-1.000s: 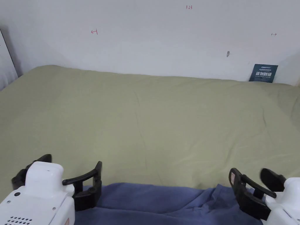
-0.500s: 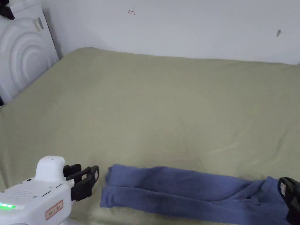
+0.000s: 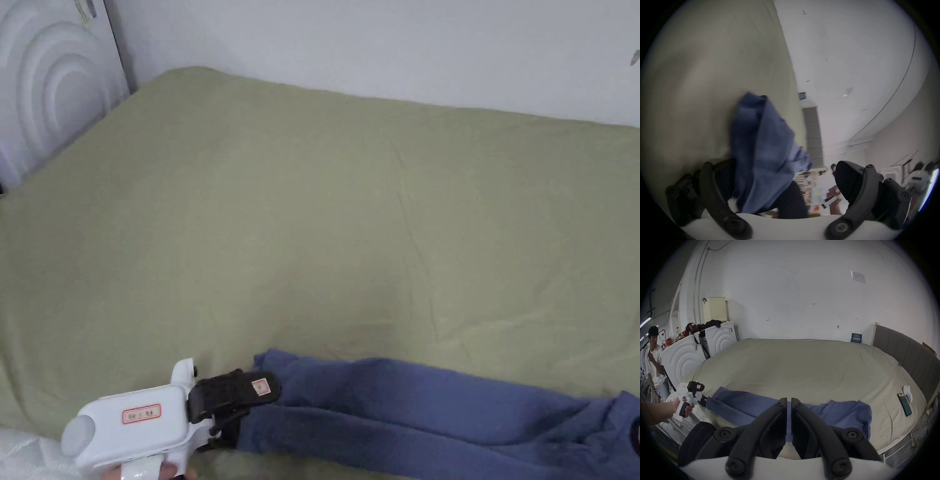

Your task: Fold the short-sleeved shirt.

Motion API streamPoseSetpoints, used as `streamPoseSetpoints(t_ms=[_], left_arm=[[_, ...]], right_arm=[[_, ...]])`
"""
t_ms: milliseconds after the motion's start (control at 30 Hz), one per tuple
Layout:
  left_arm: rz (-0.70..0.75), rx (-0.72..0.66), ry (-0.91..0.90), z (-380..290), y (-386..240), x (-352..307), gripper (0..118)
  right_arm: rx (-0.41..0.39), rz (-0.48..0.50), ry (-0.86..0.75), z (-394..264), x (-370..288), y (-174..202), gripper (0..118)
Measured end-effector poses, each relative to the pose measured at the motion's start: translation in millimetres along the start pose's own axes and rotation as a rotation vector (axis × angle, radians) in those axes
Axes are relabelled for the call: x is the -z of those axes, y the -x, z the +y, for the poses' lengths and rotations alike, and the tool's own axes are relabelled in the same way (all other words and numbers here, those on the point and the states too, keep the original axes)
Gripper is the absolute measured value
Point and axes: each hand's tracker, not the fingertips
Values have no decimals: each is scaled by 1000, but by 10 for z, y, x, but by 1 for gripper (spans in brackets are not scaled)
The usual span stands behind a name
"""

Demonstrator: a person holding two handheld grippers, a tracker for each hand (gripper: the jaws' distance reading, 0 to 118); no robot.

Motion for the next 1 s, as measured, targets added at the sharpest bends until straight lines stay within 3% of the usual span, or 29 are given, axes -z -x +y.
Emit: streamPoseSetpoints(t_ms=[33,67,100,133,200,233,267,367,500,633,700,833,1000], left_arm=[[35,-1,14,16,7,96,108],[79,25,25,22,-23,190,91],[117,68,32,22,-71,244,57],[166,90,22,52,-97,277,6],[447,57,0,36,-64,393,6],[477,35,4,11,-8,411,6],[332,27,-24,10,-70,351,6],[501,111,-62,-21,-381,296,6],[662,184,-252,45,-753,-130,6],[897,366,-240,-53,-1144,-148,6],[961,523,-208,-300,-1498,109,6],[959,793,-178,-736,-1964,820,6],[886,899,13,-1235,-1866,2036,6]], right_arm=[[-5,1,-1,37,0,22,8],[-8,5,-1,78,5,34,8],[-11,10,-4,116,11,47,8],[-15,14,-7,145,19,59,8],[-20,22,-12,185,45,71,8],[-17,28,-15,207,52,76,8],[-12,33,-21,227,54,82,8],[-15,46,-36,265,24,100,8],[-21,53,-53,248,-38,46,8],[-4,65,-63,176,-95,-57,8],[7,67,-65,153,-123,-107,8],[38,62,-84,104,-211,-215,8],[51,56,-92,-5,-331,-336,8]])
